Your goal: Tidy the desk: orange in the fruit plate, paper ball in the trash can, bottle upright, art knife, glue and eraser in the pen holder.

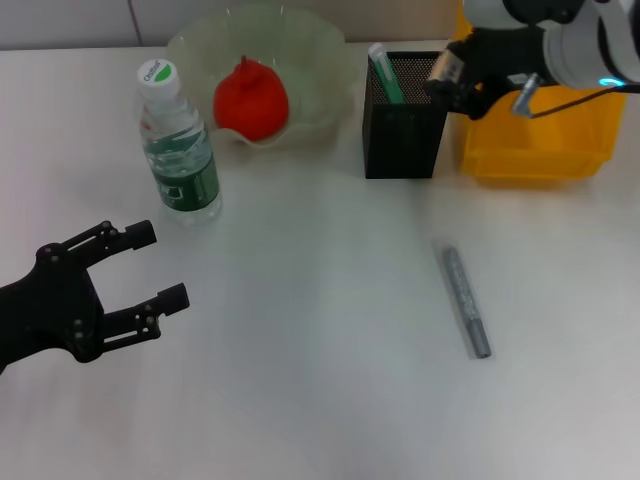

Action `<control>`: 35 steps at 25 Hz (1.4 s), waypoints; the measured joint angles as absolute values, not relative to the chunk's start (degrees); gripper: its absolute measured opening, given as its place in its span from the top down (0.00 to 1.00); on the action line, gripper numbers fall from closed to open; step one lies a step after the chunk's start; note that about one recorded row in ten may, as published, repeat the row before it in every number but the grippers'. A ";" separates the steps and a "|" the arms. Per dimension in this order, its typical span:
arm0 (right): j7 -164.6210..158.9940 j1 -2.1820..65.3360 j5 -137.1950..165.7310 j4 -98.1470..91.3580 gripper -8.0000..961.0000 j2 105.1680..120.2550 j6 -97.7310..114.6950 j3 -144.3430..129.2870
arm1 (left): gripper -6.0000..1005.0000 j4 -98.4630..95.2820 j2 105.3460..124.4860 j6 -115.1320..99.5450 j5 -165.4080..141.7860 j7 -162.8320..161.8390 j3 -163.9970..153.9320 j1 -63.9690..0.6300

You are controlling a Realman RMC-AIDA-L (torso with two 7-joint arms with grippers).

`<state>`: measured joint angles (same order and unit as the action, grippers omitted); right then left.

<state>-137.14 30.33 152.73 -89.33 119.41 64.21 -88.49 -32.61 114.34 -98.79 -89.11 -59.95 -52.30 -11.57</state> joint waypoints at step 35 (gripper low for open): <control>-126.44 20.72 129.17 -91.94 0.35 119.31 68.37 -76.75 | 0.16 -46.89 114.50 -98.14 -93.13 -78.21 -51.51 -12.48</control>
<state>-126.44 20.72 129.17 -91.94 119.31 68.37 -76.75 -46.89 114.50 -98.14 -93.13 -78.21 -51.51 -12.48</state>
